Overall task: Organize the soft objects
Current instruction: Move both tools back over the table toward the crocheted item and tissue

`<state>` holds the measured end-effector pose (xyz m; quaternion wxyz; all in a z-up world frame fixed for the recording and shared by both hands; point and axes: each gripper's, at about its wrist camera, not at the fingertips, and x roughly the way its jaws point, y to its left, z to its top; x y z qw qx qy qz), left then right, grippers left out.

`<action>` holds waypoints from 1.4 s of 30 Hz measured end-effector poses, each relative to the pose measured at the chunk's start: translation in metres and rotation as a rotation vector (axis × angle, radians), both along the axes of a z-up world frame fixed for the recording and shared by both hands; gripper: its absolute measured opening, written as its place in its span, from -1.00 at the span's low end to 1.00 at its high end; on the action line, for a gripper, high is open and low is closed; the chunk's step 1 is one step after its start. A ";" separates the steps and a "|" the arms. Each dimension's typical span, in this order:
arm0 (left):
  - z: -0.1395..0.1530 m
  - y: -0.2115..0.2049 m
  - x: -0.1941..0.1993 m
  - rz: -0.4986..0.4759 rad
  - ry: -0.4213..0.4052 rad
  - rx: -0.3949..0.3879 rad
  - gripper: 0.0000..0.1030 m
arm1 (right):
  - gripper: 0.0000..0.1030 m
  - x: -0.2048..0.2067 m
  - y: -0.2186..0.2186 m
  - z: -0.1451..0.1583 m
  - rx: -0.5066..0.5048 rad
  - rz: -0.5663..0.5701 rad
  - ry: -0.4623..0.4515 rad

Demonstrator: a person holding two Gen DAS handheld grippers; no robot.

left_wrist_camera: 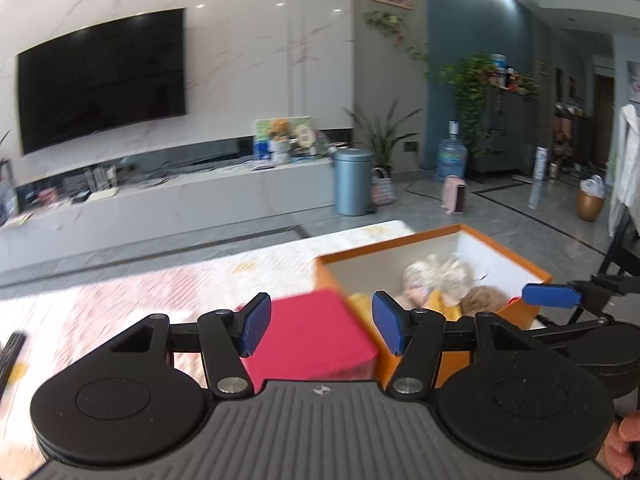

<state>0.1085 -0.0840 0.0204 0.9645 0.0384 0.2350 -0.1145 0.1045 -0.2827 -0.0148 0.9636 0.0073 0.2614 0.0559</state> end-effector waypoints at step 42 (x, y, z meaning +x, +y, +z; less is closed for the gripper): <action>-0.058 0.185 0.008 0.360 0.146 0.020 0.28 | 0.25 0.036 0.230 -0.041 -0.152 0.391 -0.002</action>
